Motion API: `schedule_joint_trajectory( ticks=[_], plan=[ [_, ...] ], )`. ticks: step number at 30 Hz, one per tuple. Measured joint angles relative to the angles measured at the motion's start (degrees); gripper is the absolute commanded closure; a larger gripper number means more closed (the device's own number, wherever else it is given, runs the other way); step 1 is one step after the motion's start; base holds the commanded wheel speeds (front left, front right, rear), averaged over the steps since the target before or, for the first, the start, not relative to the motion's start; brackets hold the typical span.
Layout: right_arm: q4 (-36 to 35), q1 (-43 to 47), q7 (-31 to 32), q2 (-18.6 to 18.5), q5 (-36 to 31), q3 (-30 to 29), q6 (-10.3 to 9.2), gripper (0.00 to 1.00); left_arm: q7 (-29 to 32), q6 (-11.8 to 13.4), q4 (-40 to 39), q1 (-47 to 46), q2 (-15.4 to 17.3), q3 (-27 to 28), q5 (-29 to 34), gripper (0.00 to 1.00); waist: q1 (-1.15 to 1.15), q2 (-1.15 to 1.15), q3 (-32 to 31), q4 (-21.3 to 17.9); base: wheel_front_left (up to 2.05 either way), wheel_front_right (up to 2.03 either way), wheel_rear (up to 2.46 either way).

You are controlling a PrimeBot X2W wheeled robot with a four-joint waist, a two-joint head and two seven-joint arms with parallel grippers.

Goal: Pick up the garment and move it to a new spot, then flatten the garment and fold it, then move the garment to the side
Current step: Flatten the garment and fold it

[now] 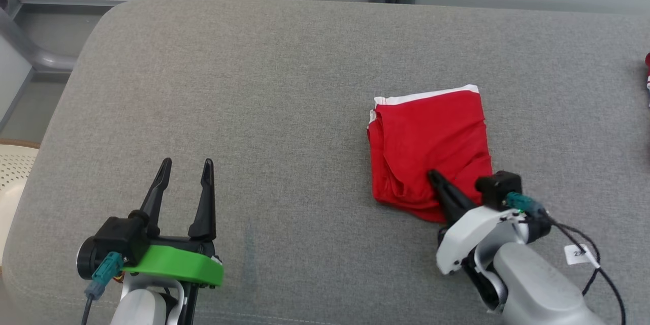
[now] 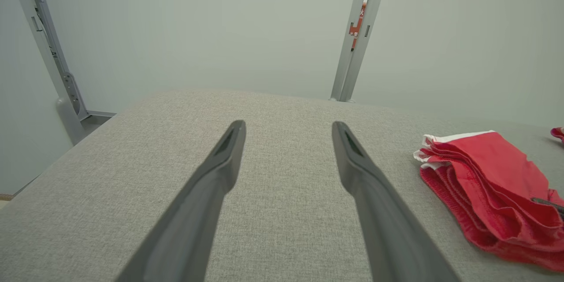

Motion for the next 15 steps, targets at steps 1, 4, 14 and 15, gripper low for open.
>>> schedule_joint_trajectory(
  ticks=[1,4,14,15],
  plan=[
    [-0.49,0.51,0.00,0.75,0.02,0.89,0.00,1.00,0.00,0.00,0.07,0.00,0.00,-0.07,0.00,0.00,0.00,0.00,-0.05,0.06,0.00,0.00,0.00],
    [-2.36,1.73,0.00,3.07,0.46,3.07,0.00,1.00,0.00,0.00,0.14,0.01,-0.01,-0.03,0.00,0.00,0.00,0.00,-0.19,0.14,0.00,0.00,0.00],
    [-10.50,4.30,0.00,6.51,-2.58,-0.05,0.00,1.00,0.00,0.00,0.35,0.05,-0.01,-0.23,-0.01,0.00,0.00,0.00,-0.48,-1.64,0.00,0.00,0.00],
    [-11.82,4.76,0.00,6.64,-3.35,-1.31,0.00,1.00,0.00,0.00,0.36,0.08,0.00,-0.14,-0.01,0.00,0.00,0.00,-0.58,-2.02,0.00,0.00,0.00]
  ],
)
